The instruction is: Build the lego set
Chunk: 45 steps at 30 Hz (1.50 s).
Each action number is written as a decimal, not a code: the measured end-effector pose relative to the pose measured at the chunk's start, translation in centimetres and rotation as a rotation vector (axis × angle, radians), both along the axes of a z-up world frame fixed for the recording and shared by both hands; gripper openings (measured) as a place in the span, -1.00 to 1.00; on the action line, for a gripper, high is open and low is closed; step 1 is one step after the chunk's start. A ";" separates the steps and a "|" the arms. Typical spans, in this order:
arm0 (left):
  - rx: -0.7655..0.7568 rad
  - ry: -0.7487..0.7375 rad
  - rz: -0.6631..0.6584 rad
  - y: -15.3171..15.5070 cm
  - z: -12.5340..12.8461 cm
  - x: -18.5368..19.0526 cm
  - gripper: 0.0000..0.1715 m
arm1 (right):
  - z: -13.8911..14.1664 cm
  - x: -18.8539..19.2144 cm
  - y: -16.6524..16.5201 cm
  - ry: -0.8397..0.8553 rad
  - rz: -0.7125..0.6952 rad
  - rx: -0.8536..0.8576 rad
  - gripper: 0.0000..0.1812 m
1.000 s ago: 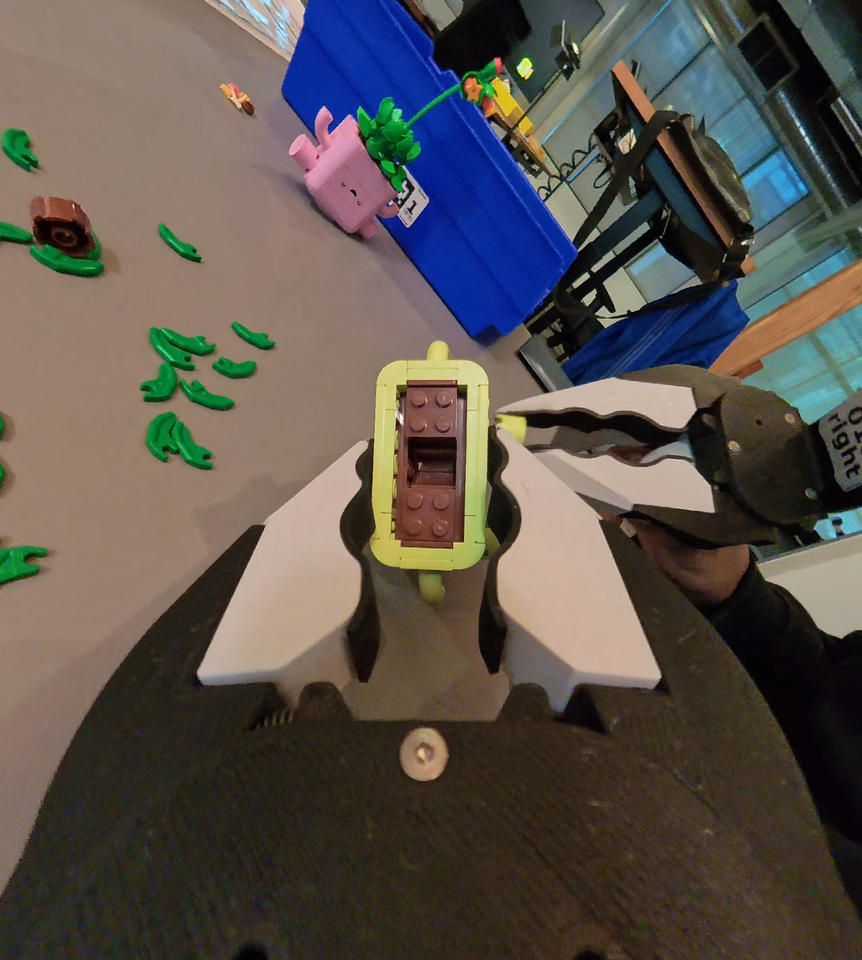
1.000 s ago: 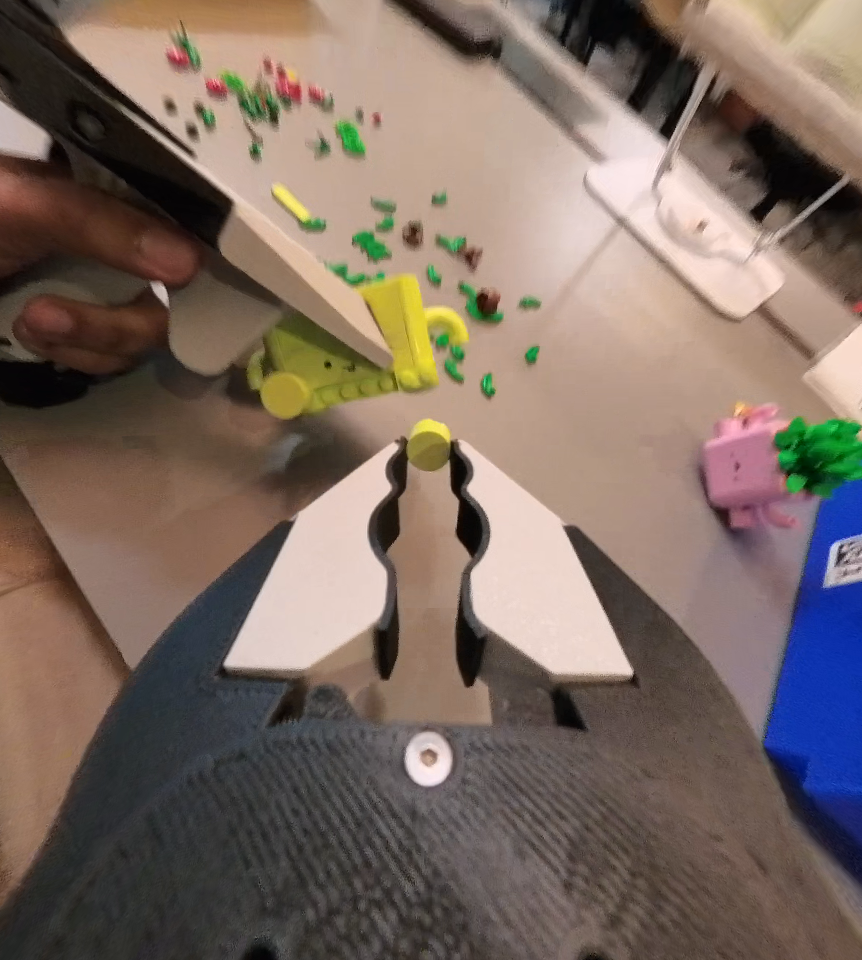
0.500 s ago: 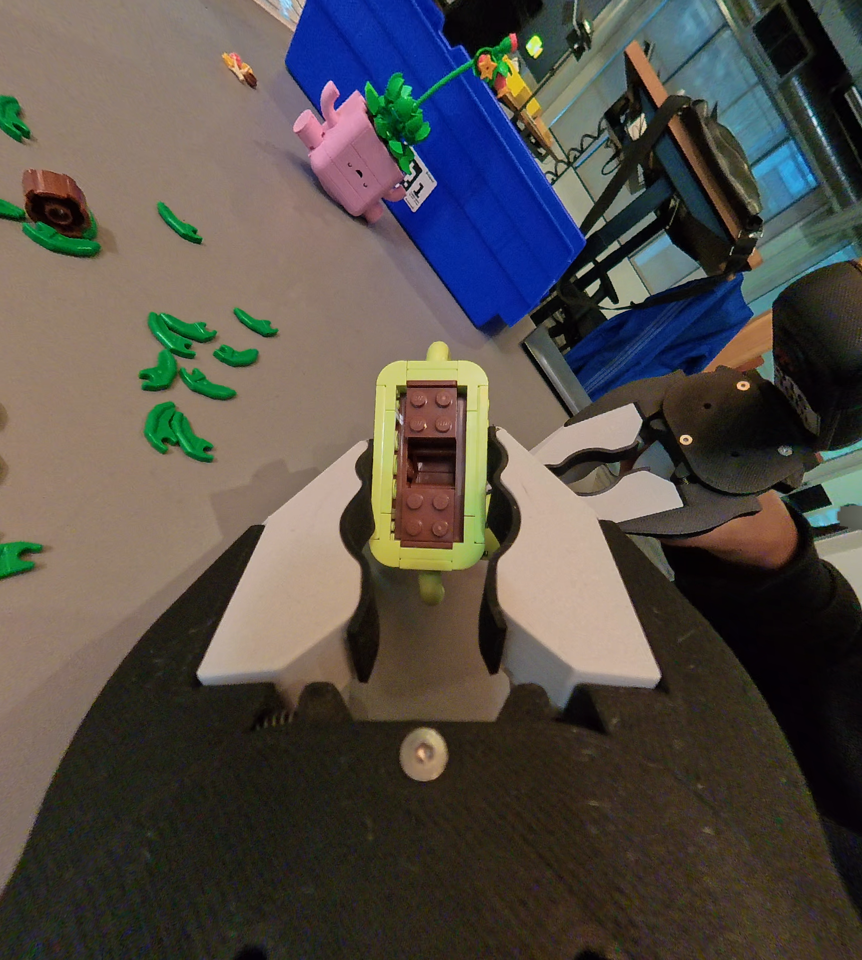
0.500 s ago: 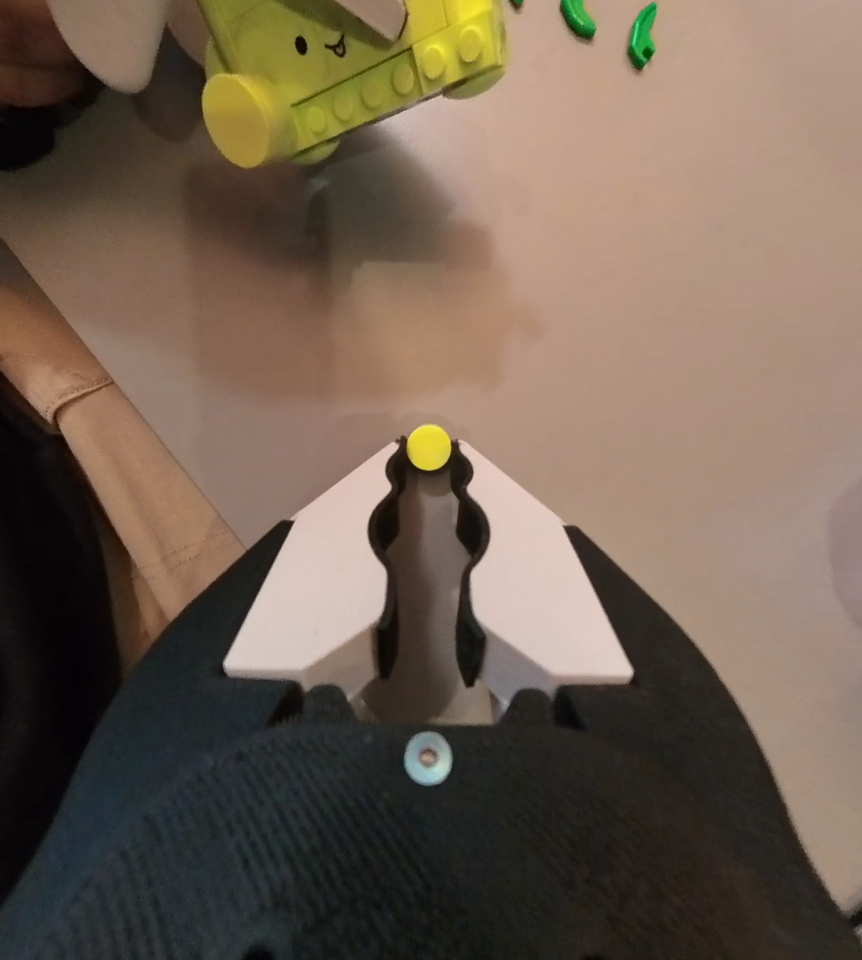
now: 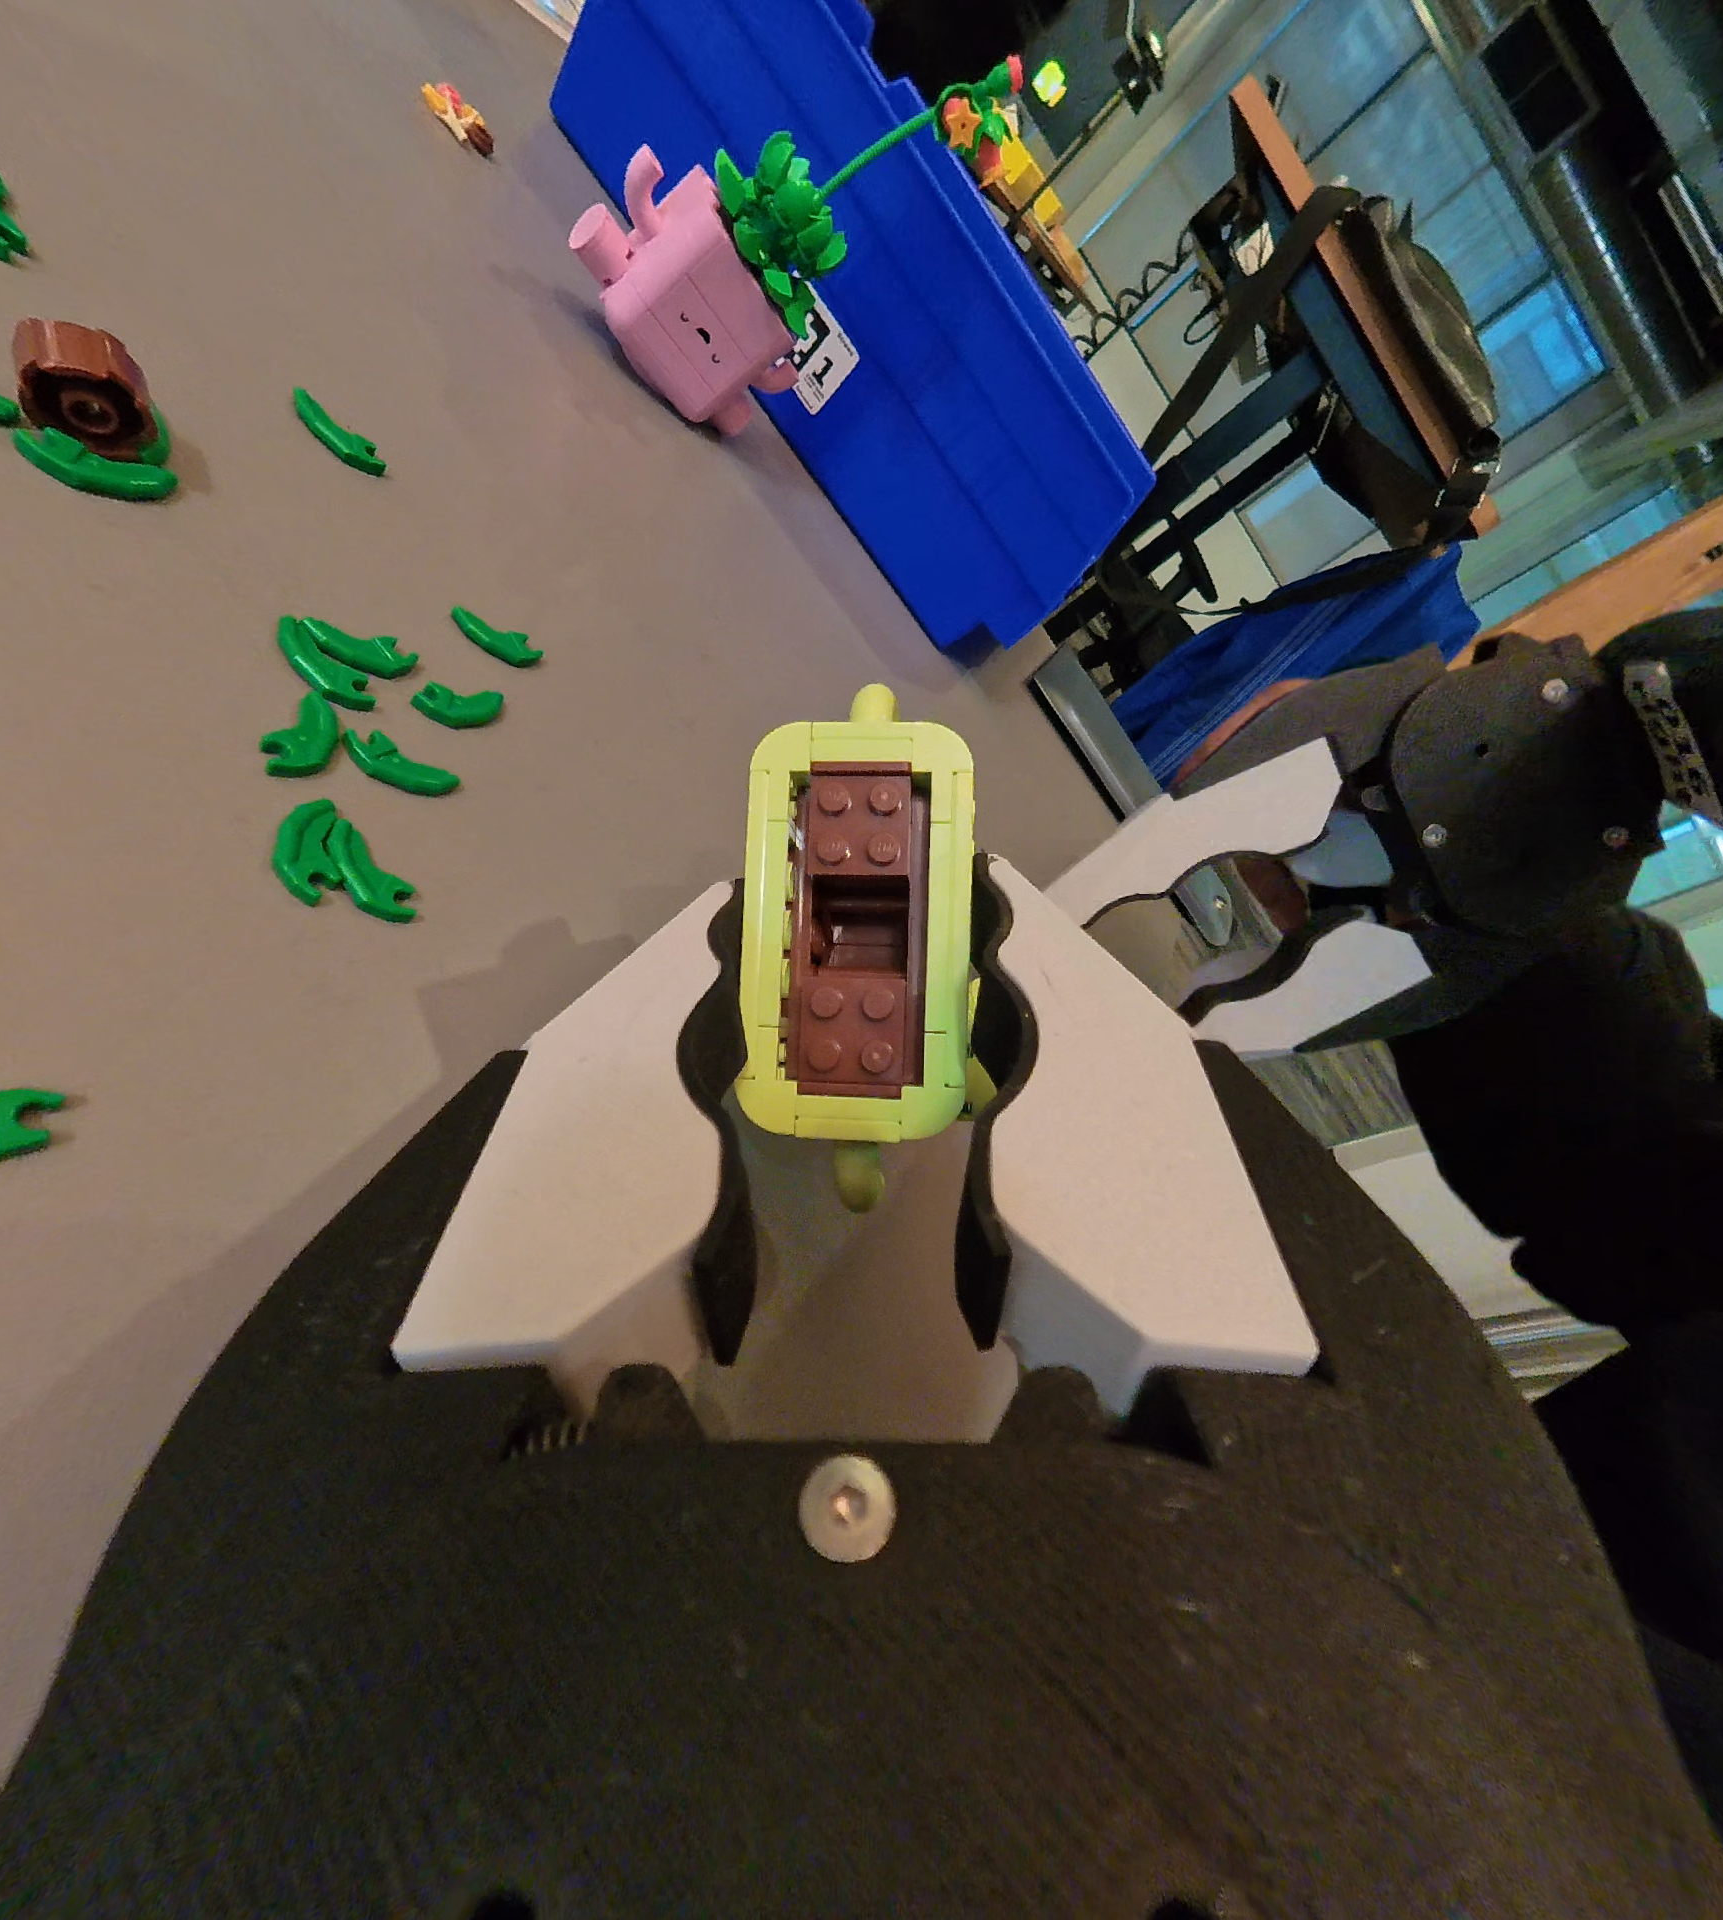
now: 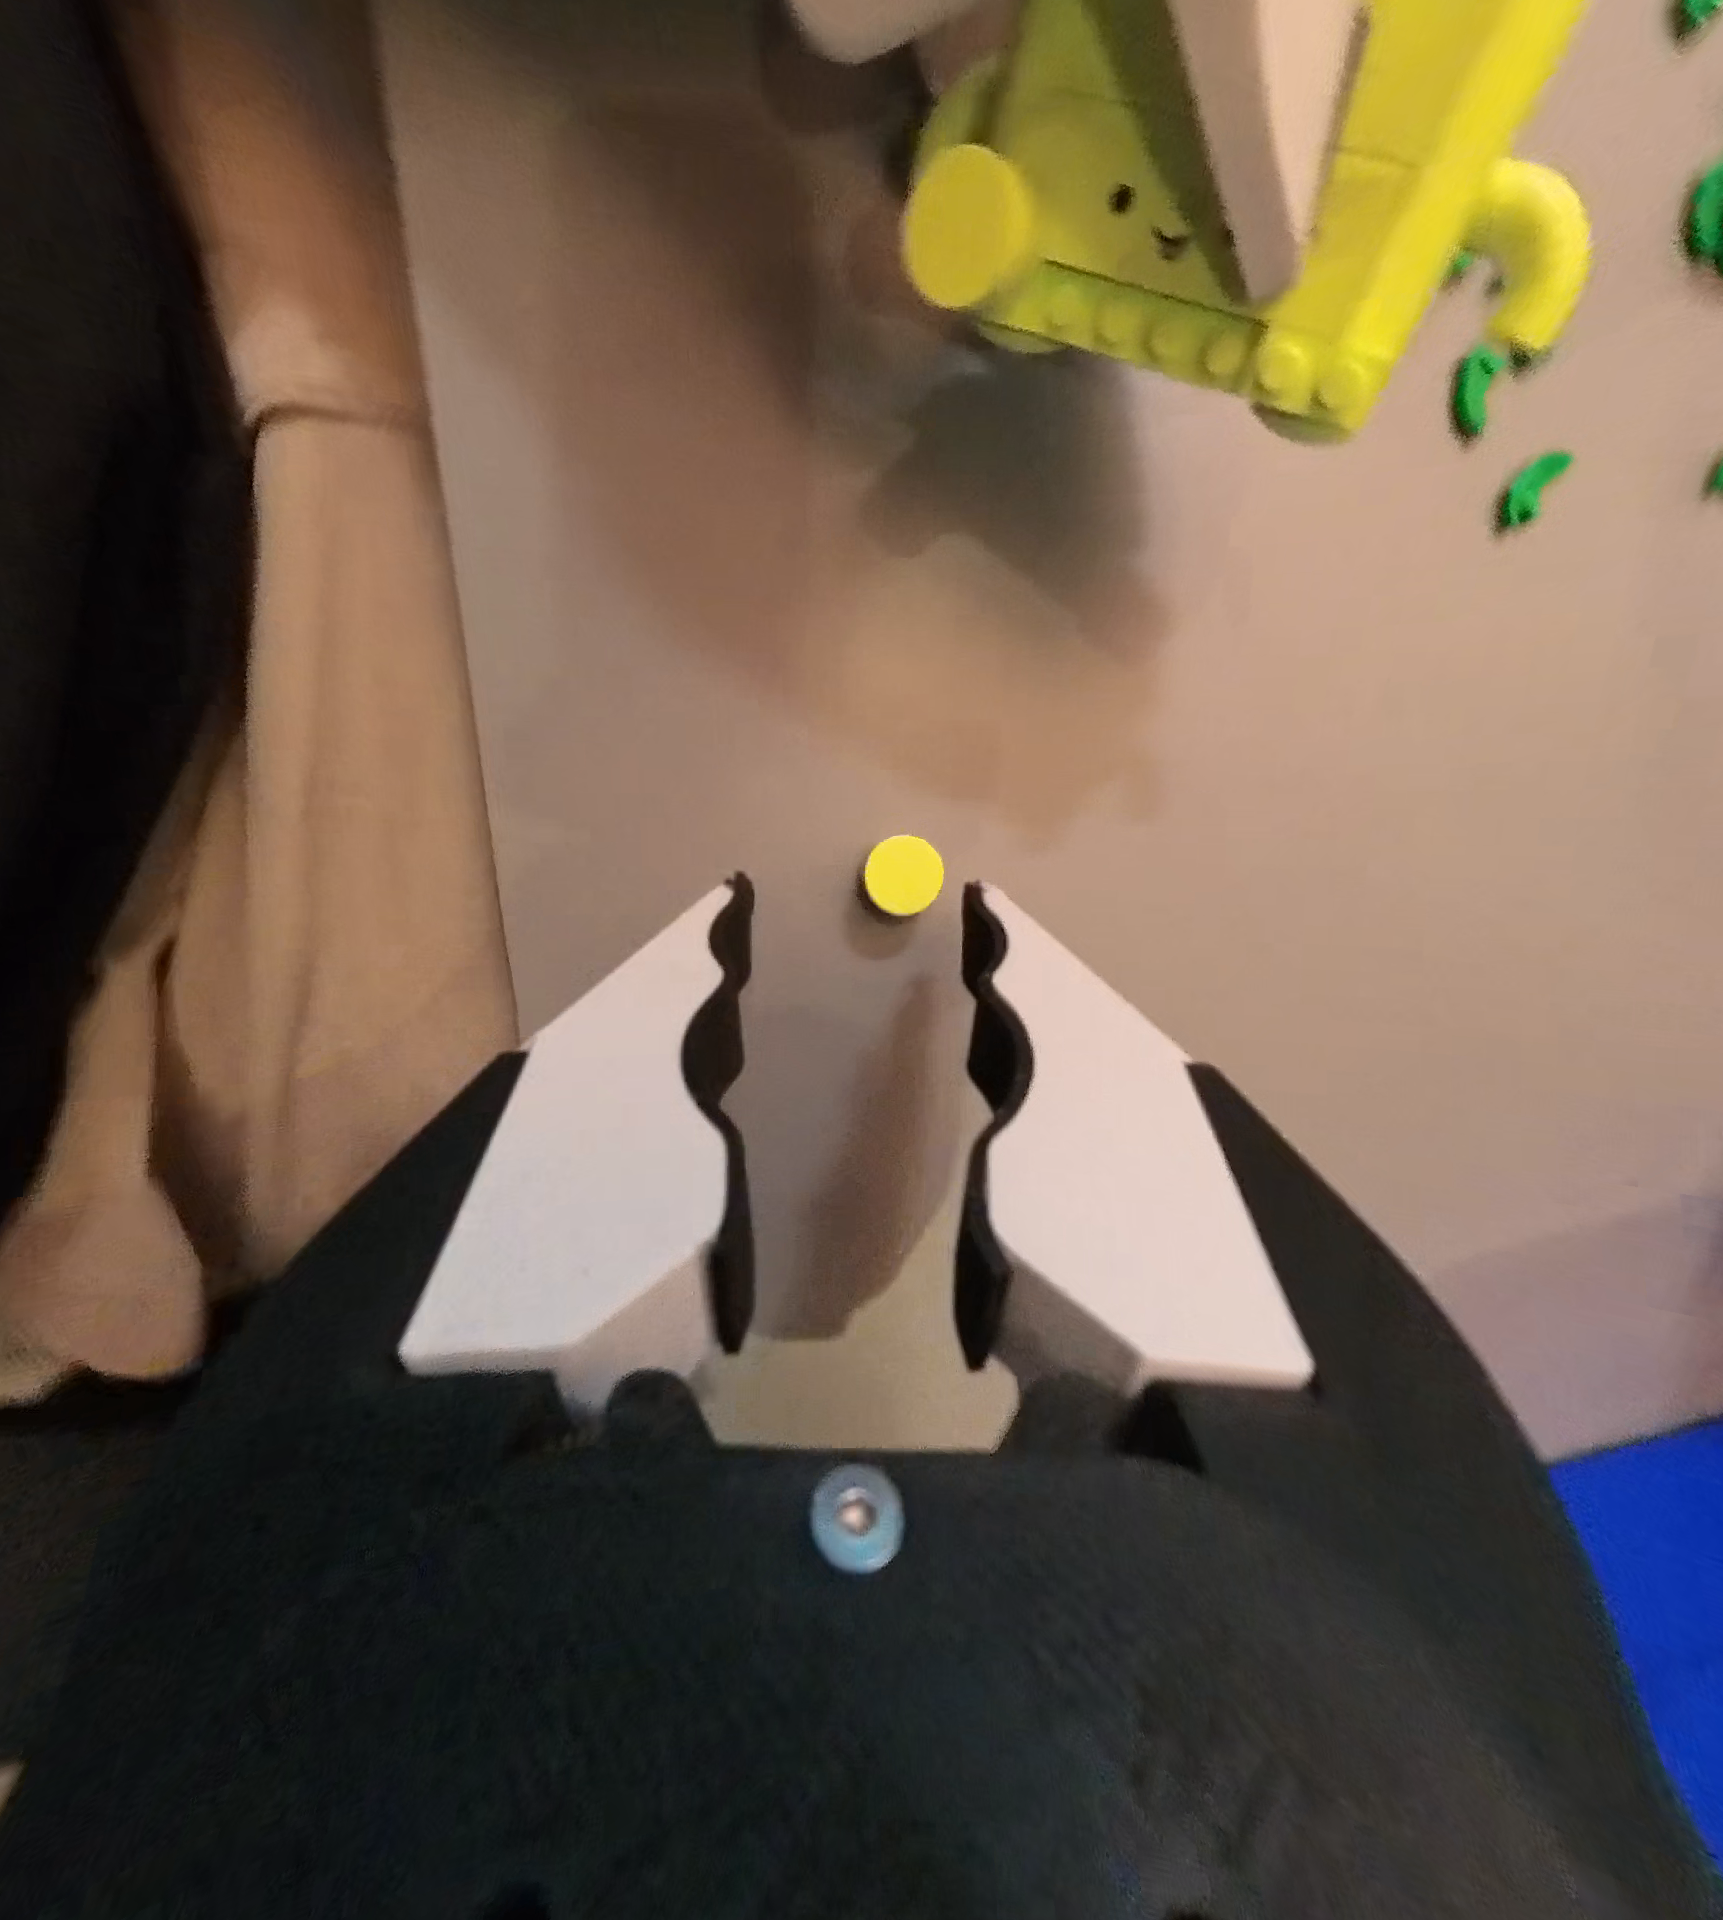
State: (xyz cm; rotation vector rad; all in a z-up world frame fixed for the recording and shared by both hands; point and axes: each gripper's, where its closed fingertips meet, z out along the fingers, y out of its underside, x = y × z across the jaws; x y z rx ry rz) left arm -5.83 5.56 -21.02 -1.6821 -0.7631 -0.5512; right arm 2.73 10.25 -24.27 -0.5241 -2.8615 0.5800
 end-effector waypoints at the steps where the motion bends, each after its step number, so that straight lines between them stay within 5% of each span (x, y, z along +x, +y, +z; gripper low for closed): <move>1: 0.000 0.000 0.000 0.0 0.0 0.0 -0.54 | -0.1 -0.1 0.1 -0.002 0.058 0.025 -0.57; 8: 0.004 -0.007 -0.002 0.0 0.0 0.0 -0.54 | -1.1 -1.1 0.6 0.019 0.320 0.215 -0.70; 17: 0.009 -0.013 -0.009 0.0 0.0 0.1 -0.54 | -1.5 -0.8 -0.2 -0.035 0.360 0.211 -0.84; 21: 0.004 -0.015 -0.008 0.0 0.0 0.1 -0.54 | 0.5 -2.4 -1.8 0.006 0.162 -0.017 -0.84; 29: 0.009 -0.004 0.033 -0.2 0.1 -0.5 -0.54 | 7.7 -6.2 -3.7 0.085 -0.441 -0.890 -0.84; 37: 0.021 0.021 0.041 -0.3 0.4 -0.5 -0.54 | 9.7 -6.1 -3.4 0.151 -0.563 -1.228 -0.85; 45: 0.051 0.039 0.028 -0.2 1.0 -0.1 -0.54 | 10.2 -5.5 -3.3 0.162 -0.531 -1.292 -0.85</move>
